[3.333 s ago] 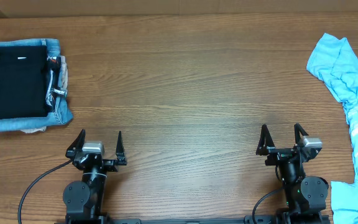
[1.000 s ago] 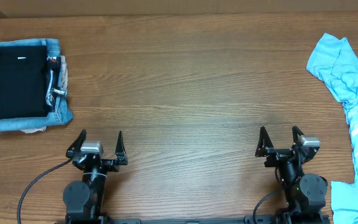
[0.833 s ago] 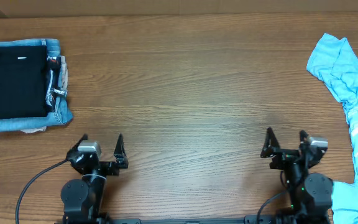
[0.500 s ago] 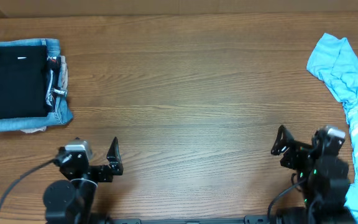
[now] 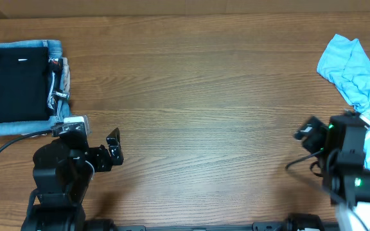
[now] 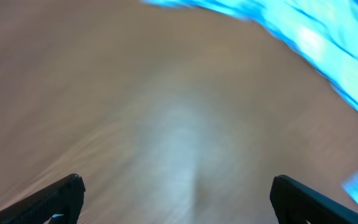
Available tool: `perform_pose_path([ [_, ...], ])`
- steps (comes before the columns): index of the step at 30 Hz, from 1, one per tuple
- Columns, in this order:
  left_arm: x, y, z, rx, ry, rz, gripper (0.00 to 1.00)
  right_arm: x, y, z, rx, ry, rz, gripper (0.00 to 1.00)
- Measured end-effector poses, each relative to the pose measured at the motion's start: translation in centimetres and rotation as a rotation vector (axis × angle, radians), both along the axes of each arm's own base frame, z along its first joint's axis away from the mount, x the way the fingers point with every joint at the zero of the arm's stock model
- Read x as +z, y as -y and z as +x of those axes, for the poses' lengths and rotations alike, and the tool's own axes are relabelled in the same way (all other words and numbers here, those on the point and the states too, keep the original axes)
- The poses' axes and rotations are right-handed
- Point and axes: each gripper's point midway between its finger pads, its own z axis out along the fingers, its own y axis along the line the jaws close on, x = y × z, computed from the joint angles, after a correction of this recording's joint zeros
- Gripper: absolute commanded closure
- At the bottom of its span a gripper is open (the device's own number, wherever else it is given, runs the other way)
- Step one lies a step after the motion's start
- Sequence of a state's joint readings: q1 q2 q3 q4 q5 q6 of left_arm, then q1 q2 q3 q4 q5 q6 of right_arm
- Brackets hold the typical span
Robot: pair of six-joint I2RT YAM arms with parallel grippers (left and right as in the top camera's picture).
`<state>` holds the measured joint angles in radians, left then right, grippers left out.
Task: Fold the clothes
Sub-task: 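Reach the right gripper to the light-blue T-shirt at the right edge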
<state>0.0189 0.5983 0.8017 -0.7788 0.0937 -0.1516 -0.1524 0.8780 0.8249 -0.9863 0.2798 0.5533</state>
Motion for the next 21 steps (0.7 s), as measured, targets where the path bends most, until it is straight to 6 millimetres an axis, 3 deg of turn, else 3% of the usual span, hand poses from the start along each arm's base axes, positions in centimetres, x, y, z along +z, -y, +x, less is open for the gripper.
perform_pose_path([
  [3, -0.1, 0.0, 0.0, 0.0, -0.004, 0.0, 0.0, -3.2, 4.2, -2.6, -0.282, -0.138, 0.068, 0.0],
  [7, 0.0, 0.0, 0.0, 0.001, -0.002, 0.0, 0.0, -6.0, 7.9, -5.1, -0.536, -0.223, 0.153, 0.0],
  [11, 0.0, -0.1, 0.0, 0.007, -0.002, 0.005, 0.0, -8.3, 10.2, -6.9, -0.687, -0.283, 0.216, 0.0],
  [21, 0.0, -0.3, 0.0, 0.013, -0.001, 0.009, 0.0, -12.8, 14.2, -9.3, -0.881, -0.344, 0.289, 0.0],
])
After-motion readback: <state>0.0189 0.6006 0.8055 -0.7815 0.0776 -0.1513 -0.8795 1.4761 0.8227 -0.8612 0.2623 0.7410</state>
